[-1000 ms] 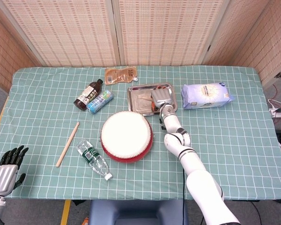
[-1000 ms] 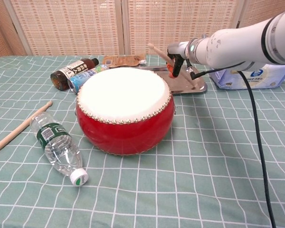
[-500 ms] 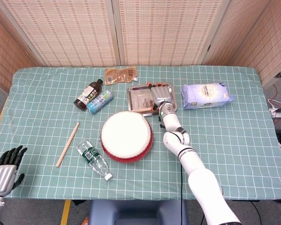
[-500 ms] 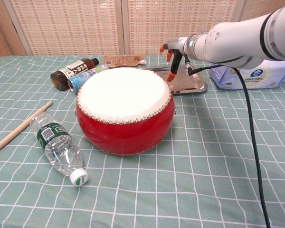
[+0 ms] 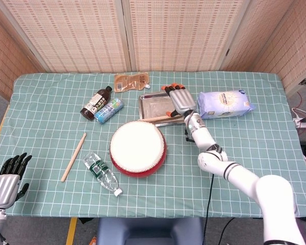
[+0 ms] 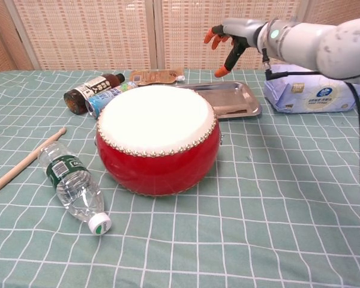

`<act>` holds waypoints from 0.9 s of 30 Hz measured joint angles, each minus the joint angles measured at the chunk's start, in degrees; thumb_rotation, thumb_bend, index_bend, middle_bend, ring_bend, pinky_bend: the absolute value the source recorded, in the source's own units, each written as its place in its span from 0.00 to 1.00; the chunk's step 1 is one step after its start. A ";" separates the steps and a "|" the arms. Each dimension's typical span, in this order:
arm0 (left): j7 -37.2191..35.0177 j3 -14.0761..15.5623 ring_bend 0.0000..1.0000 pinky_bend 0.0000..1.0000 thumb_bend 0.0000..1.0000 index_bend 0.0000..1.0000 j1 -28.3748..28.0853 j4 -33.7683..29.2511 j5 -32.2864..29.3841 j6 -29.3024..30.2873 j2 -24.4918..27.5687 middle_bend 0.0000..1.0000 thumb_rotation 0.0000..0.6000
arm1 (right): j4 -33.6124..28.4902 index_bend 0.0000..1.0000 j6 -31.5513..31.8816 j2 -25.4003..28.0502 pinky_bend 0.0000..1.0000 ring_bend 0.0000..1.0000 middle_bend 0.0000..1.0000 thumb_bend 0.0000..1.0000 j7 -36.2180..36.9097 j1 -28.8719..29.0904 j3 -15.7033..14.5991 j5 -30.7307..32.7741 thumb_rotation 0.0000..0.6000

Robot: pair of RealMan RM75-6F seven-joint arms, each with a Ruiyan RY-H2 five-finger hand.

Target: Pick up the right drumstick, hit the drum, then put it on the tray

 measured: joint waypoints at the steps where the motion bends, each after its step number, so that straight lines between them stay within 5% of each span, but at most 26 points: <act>1: 0.08 -0.11 0.00 0.07 0.31 0.05 -0.14 -0.11 0.07 0.03 -0.01 0.00 1.00 | -4.03 0.19 1.99 1.90 0.17 0.11 0.17 0.23 -0.37 -1.71 -0.58 -0.44 1.00; 9: 1.28 -0.64 0.00 0.07 0.31 0.05 -1.43 -1.18 0.39 -0.63 0.09 0.00 1.00 | -34.19 0.19 24.89 17.86 0.17 0.11 0.17 0.23 -1.87 -20.81 -8.01 -7.31 1.00; 15: 2.53 -1.27 0.00 0.07 0.31 0.05 -2.05 -2.03 0.35 -0.41 0.02 0.00 1.00 | -40.25 0.19 39.60 23.45 0.16 0.10 0.17 0.27 0.78 -34.49 -16.17 -16.35 1.00; 22: 4.52 -1.87 0.00 0.07 0.31 0.05 -2.26 -3.16 -0.15 0.25 -0.05 0.00 1.00 | -44.68 0.03 45.24 28.21 0.01 0.00 0.08 0.28 7.36 -42.77 -22.73 -23.22 1.00; 27: 5.37 -2.43 0.00 0.07 0.31 0.05 -2.03 -4.13 -0.41 1.55 0.00 0.00 1.00 | -48.22 0.00 47.81 30.73 0.00 0.00 0.00 0.29 8.72 -46.69 -25.55 -26.21 1.00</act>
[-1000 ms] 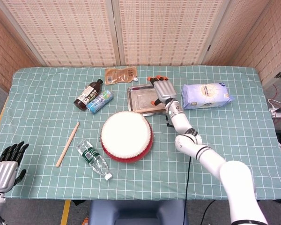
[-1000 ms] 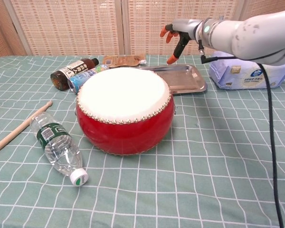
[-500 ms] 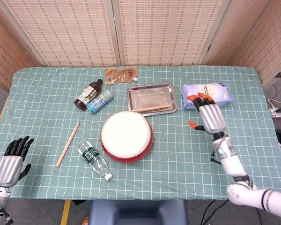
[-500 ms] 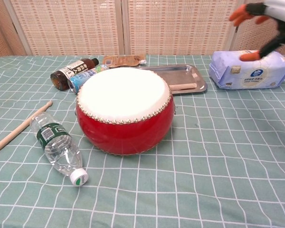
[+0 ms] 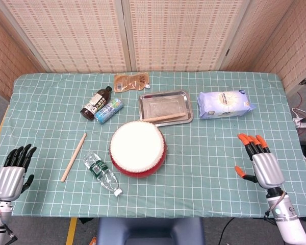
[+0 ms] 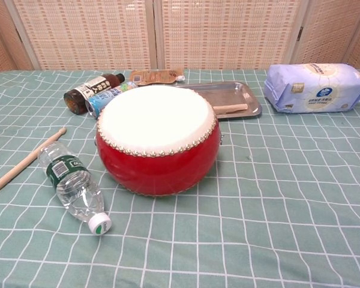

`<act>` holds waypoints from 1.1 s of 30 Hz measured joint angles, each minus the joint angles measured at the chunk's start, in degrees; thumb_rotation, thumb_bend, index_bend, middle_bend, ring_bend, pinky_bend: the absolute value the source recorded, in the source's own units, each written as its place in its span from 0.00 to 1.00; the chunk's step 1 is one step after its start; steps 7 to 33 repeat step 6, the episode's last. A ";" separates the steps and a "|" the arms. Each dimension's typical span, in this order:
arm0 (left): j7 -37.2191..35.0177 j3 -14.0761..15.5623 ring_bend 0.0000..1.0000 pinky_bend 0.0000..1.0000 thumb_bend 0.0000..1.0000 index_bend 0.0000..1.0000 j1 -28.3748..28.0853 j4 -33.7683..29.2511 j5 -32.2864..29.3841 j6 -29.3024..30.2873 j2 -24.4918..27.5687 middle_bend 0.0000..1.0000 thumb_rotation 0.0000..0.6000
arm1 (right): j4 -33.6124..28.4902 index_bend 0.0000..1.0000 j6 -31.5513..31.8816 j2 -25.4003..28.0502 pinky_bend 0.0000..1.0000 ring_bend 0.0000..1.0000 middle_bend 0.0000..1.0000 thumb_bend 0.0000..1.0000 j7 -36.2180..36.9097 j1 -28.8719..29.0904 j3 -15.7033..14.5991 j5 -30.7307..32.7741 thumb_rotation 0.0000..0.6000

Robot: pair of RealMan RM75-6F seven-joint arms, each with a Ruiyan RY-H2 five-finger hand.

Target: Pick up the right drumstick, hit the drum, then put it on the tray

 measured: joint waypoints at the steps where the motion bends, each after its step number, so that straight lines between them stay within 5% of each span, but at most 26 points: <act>1: 0.02 -0.01 0.00 0.07 0.31 0.05 0.01 -0.01 -0.02 0.01 0.00 0.00 1.00 | -0.38 0.00 0.22 0.32 0.00 0.00 0.00 0.29 0.19 -0.36 -0.30 -0.29 1.00; 33: 0.02 -0.50 0.00 0.05 0.31 0.05 0.08 -0.49 -0.62 0.45 -0.22 0.00 1.00 | -1.56 0.00 0.56 1.27 0.00 0.00 0.00 0.30 0.31 -1.49 -0.67 -0.02 1.00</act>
